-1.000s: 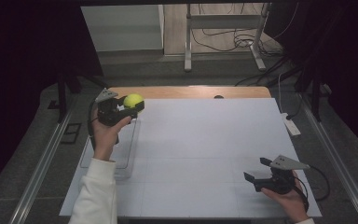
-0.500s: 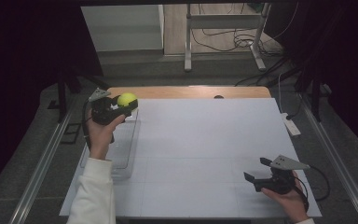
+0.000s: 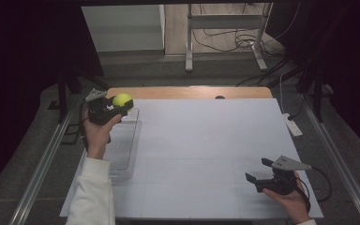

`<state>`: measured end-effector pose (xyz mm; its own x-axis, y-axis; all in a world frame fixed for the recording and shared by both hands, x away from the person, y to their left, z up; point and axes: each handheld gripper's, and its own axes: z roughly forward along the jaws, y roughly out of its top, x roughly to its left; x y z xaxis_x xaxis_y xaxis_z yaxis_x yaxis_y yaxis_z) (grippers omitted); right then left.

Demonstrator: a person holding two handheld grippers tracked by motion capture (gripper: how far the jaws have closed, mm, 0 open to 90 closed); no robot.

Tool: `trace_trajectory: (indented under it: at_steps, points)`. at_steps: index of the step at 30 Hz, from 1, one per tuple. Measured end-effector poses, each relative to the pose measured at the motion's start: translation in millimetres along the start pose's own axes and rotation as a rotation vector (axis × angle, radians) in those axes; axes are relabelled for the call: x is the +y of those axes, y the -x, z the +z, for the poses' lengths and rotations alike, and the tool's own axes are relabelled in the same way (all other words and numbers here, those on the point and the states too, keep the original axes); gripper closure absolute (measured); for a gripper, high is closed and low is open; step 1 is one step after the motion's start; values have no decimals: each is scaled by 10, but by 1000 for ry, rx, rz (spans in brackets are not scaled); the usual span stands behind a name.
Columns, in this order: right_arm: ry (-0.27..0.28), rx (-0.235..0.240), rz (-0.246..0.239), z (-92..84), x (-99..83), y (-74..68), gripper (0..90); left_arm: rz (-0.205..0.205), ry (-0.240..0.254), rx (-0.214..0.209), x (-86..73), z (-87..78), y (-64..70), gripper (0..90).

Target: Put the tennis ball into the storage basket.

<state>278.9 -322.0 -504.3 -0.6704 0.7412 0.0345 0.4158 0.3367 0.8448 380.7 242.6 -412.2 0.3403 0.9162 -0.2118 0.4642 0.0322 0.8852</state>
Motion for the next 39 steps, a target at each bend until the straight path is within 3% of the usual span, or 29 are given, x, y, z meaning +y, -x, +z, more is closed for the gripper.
trace_trajectory:
  at_steps: [9,24,39]
  points:
    - [-1,-2,1,-1,-2,4,98,-4,-3,16,17,34,-61,264]
    - [4,2,4,-6,1,4,98,-25,-63,92,30,156,-272,264]
    - [3,3,6,-1,-2,11,98,-30,-106,136,21,182,-428,264]
